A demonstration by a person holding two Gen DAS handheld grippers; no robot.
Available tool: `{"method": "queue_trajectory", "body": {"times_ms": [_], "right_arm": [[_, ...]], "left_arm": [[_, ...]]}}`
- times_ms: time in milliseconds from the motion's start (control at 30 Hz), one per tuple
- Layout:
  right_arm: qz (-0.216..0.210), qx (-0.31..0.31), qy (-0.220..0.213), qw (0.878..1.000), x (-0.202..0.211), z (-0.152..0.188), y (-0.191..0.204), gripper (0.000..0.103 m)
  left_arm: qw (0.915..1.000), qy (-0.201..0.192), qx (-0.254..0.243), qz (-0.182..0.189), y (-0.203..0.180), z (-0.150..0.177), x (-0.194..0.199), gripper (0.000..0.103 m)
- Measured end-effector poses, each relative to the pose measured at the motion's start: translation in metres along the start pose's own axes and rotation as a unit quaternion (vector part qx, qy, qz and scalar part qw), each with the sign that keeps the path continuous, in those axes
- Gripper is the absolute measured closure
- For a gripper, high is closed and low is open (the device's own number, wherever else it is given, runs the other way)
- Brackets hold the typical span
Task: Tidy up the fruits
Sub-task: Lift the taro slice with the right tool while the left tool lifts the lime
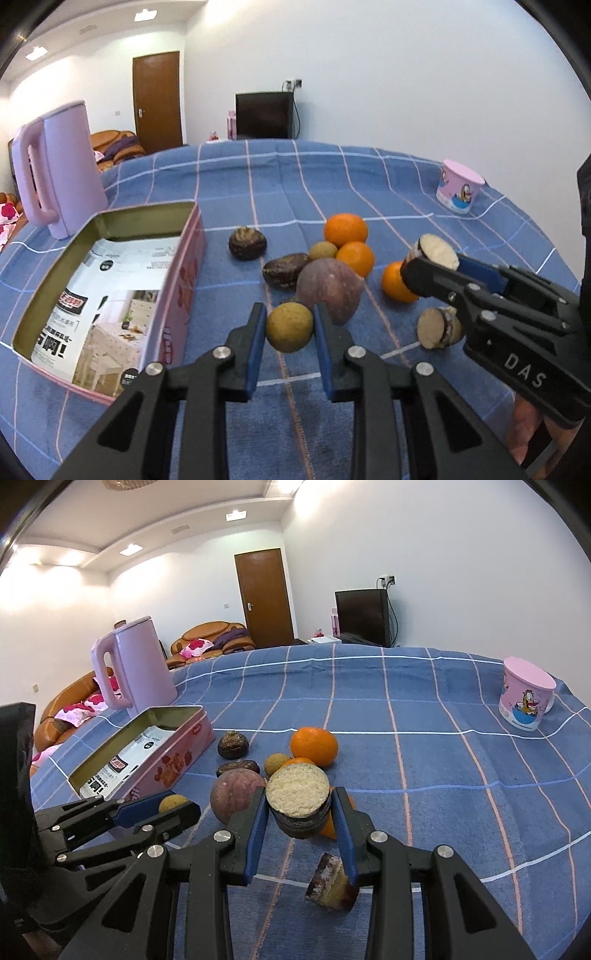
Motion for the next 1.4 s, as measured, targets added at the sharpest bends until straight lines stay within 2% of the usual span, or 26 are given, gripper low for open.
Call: {"method": "queue_trajectory", "body": {"times_ms": [367, 1400], "right_arm": [[0.003, 0.007, -0.016, 1.000, 0.006, -0.002, 0.002, 0.066], [0.011, 0.021, -0.064, 0.998, 0.024, -0.010, 0.006, 0.066]], "left_arm": [[0.9990, -0.044, 0.009, 0.008, 0.000, -0.012, 0.014, 0.075], [0.9928, -0.120, -0.007, -0.004, -0.002, -0.023, 0.035, 0.075]]}}
Point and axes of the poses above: each gripper's, at about its wrist camera, not at the fingertips, and x roughly against the way its jaws point, y to its left, z to its underside, the point moved 8 cm from there along -x, roughly the way its jaws point, and after that the axes turned 15 degrees about x, right-handed, at the moved point
